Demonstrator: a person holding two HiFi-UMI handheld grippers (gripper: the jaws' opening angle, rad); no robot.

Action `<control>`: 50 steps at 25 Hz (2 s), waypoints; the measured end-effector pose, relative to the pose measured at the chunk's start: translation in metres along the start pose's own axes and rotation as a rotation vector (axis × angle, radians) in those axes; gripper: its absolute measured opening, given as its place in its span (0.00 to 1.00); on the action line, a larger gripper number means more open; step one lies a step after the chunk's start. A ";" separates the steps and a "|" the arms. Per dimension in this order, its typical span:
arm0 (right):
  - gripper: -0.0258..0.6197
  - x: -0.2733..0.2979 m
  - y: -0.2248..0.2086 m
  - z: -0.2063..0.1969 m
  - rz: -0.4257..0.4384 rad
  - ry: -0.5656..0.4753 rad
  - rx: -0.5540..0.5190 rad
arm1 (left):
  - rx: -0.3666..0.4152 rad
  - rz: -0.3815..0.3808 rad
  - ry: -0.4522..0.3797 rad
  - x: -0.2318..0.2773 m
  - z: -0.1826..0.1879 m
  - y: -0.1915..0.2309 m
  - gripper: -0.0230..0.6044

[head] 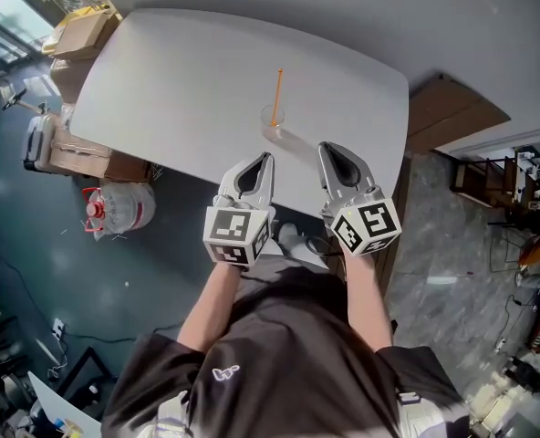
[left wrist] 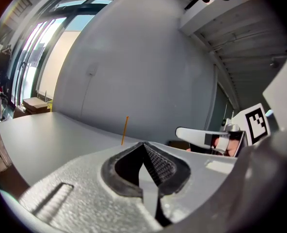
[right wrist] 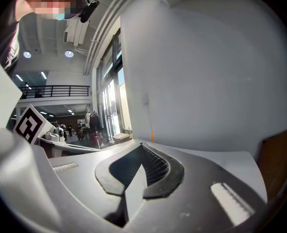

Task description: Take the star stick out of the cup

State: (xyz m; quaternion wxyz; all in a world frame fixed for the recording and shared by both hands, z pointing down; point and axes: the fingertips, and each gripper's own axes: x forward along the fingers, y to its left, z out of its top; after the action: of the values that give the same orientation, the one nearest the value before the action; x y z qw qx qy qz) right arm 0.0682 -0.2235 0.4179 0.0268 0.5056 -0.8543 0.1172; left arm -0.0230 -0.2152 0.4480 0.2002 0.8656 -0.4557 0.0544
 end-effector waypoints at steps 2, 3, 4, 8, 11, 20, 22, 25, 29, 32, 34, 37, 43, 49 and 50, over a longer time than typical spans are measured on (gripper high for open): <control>0.05 0.003 -0.001 -0.002 0.012 0.012 0.004 | 0.012 0.005 0.002 0.004 0.001 0.001 0.04; 0.05 0.003 -0.001 -0.004 0.017 0.019 0.007 | 0.037 0.011 0.002 0.005 0.001 0.000 0.04; 0.05 0.004 -0.002 -0.005 0.020 0.027 0.005 | 0.064 0.014 0.005 0.006 0.002 -0.002 0.04; 0.05 0.008 0.000 -0.010 0.030 0.055 -0.043 | 0.091 0.003 0.016 0.012 0.003 -0.005 0.13; 0.05 0.011 0.006 -0.020 0.044 0.081 -0.060 | 0.089 0.008 0.021 0.012 -0.001 -0.001 0.13; 0.05 0.009 0.019 -0.039 0.065 0.130 -0.097 | 0.112 0.014 0.021 0.025 0.002 0.020 0.18; 0.05 0.006 0.018 -0.040 0.060 0.137 -0.109 | 0.123 0.017 0.013 0.029 0.005 0.022 0.20; 0.05 0.003 0.015 -0.042 0.053 0.150 -0.116 | 0.132 0.011 0.020 0.038 0.003 0.022 0.25; 0.05 0.001 0.012 -0.046 0.052 0.153 -0.112 | 0.162 0.011 0.035 0.053 -0.002 0.026 0.27; 0.05 -0.001 0.013 -0.045 0.048 0.156 -0.121 | 0.179 0.029 0.019 0.062 -0.001 0.033 0.27; 0.05 -0.001 0.013 -0.041 0.047 0.154 -0.131 | 0.178 0.043 0.009 0.069 0.001 0.036 0.27; 0.05 -0.002 0.012 -0.036 0.045 0.145 -0.140 | 0.175 0.048 0.010 0.080 0.002 0.038 0.27; 0.05 -0.009 0.010 -0.029 0.034 0.133 -0.142 | 0.202 0.044 0.045 0.104 -0.003 0.043 0.27; 0.05 -0.017 0.005 -0.027 0.018 0.123 -0.122 | 0.181 0.066 0.070 0.124 -0.012 0.050 0.26; 0.05 -0.016 0.006 -0.027 0.016 0.125 -0.125 | 0.172 0.071 0.071 0.126 -0.014 0.054 0.25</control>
State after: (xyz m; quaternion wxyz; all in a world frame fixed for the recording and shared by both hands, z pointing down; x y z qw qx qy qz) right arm 0.0690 -0.2008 0.4402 0.1105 0.4878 -0.8607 0.0949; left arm 0.0070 -0.3336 0.5118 0.1392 0.8605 -0.4722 0.1307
